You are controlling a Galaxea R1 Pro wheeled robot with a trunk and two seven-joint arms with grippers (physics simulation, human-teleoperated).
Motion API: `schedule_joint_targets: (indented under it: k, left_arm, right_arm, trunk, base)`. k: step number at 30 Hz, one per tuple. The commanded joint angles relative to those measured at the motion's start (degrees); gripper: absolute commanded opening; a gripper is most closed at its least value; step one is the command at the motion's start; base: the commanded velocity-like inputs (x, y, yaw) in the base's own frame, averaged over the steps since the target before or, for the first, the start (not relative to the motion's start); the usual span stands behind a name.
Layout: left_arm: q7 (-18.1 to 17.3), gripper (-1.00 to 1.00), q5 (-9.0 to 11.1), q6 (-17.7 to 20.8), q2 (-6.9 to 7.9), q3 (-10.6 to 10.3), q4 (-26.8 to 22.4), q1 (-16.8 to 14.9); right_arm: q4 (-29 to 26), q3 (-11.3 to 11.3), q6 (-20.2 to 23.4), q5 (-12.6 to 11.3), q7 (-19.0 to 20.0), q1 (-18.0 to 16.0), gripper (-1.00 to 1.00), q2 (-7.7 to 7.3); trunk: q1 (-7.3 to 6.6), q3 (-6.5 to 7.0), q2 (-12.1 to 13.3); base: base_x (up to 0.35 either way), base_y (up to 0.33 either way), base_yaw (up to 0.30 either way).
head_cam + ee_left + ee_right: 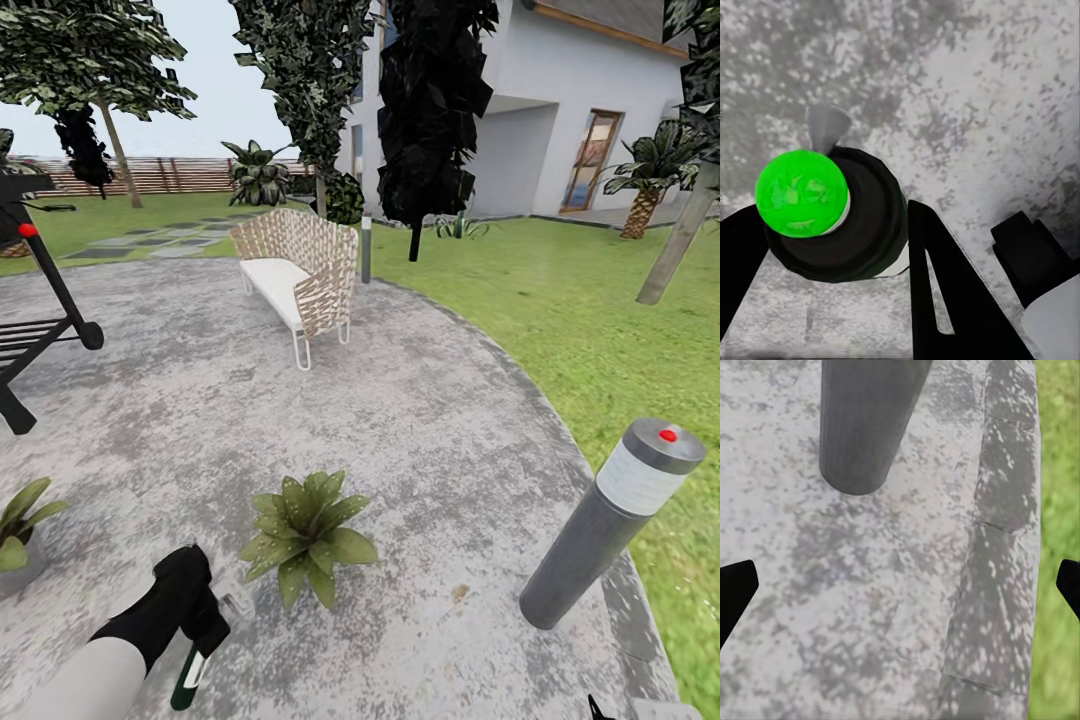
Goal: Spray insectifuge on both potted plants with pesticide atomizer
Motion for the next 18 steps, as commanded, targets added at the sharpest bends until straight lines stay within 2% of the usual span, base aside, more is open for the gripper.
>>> schedule_joint_targets:
  k: [1,3,6,9,12,15,18]
  left_arm:
    - [-0.08,-1.00,-0.30,0.22,0.17,-0.14,-0.07,0.11]
    - [0.33,-1.00,-0.14,0.18,0.58,0.17,-0.03,0.34]
    - [0.43,-1.00,0.14,-0.01,2.00,0.56,-0.14,2.00]
    - [0.49,-1.00,0.30,-0.02,1.84,0.49,-0.82,2.46]
    - [0.23,-1.00,0.15,0.43,0.02,0.19,-1.16,1.95]
    - [-0.02,-1.00,-0.15,1.47,-3.43,0.00,-1.34,1.52]
    - [-0.57,-1.00,-0.02,3.77,-5.24,-0.13,-1.91,-0.47]
  right_arm:
    - [0.06,-0.49,-0.20,0.46,0.12,-0.04,1.00,-0.01]
    - [0.06,-0.47,-0.20,0.46,0.12,-0.04,1.00,0.00]
    - [0.06,-0.46,-0.20,0.46,0.12,-0.04,1.00,0.00]
    - [0.06,-0.46,-0.19,0.46,0.12,-0.04,1.00,0.04]
    - [0.06,-0.46,-0.21,0.46,0.12,-0.04,1.00,0.05]
    - [0.06,-0.46,-0.17,0.46,0.12,-0.04,1.00,0.01]
    - [0.06,-0.46,-0.15,0.46,0.12,-0.04,1.00,0.01]
  trunk:
    - [-0.01,-0.05,-0.02]
    - [-0.01,-0.05,-0.02]
    - [-0.01,-0.05,-0.02]
    - [-0.01,-0.05,-0.02]
    - [-0.01,-0.05,-0.02]
    - [-0.01,-0.05,-0.02]
    - [-0.01,-0.05,-0.02]
  base:
    - [0.000,0.000,-0.007]
    - [0.000,0.000,-0.003]
    - [0.000,0.000,0.000]
    - [0.000,0.000,0.000]
    - [0.000,0.000,0.000]
    - [0.000,0.000,0.000]
    - [0.000,0.000,0.000]
